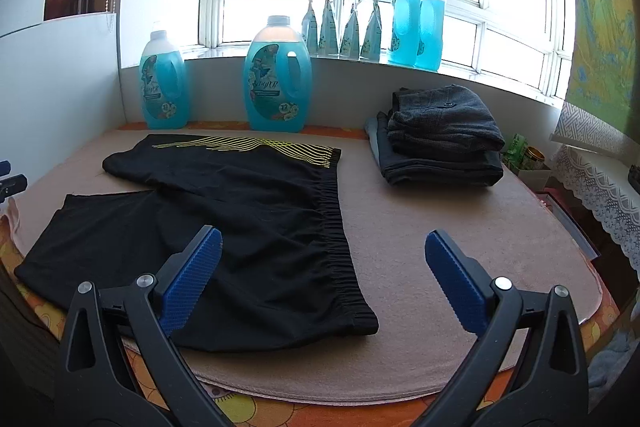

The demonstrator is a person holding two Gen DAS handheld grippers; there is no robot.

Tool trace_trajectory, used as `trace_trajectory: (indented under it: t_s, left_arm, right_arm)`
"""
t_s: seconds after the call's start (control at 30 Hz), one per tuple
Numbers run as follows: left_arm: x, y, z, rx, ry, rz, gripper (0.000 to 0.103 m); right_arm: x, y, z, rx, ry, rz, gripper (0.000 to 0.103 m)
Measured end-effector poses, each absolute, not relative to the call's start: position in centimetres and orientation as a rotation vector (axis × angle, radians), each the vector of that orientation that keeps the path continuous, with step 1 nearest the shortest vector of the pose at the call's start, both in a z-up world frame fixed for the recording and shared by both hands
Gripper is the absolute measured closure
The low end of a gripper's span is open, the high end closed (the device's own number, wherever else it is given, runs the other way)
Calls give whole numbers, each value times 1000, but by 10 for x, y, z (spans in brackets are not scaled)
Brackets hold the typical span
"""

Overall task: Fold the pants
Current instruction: 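Move both tools to the pants and close the right gripper on the waistband edge, then close the left gripper on the leg hem while the right gripper holds the waistband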

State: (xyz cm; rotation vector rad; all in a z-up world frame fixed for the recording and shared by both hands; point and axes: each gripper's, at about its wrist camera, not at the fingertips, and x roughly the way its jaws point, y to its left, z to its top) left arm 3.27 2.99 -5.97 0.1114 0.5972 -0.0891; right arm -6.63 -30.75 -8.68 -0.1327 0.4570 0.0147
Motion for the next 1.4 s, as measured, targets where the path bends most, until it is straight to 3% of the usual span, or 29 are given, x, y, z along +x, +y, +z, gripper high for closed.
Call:
trace_trajectory:
  t_s: [0.2,0.37,0.53,0.83,1.07,1.23,1.4]
  left_arm:
    - [26,33,-74,125,659,-162,33]
    - [20,30,-85,150,705,-218,44]
    - [16,27,-100,141,783,-302,54]
    - [2,22,-122,176,876,-380,54]
    - [-3,9,-131,218,906,-450,54]
    - [-5,1,-135,260,914,-487,54]
    - [-7,-6,-139,300,903,-504,54]
  right_arm:
    - [-67,-298,-106,-223,570,174,18]
    - [-71,-274,-128,-357,682,328,46]
    - [-69,-247,-148,-471,771,435,54]
    - [-58,-218,-169,-631,847,518,55]
    - [-49,-210,-171,-640,878,541,68]
    - [-48,-208,-171,-633,901,569,92]
    - [-42,-208,-166,-592,894,562,97]
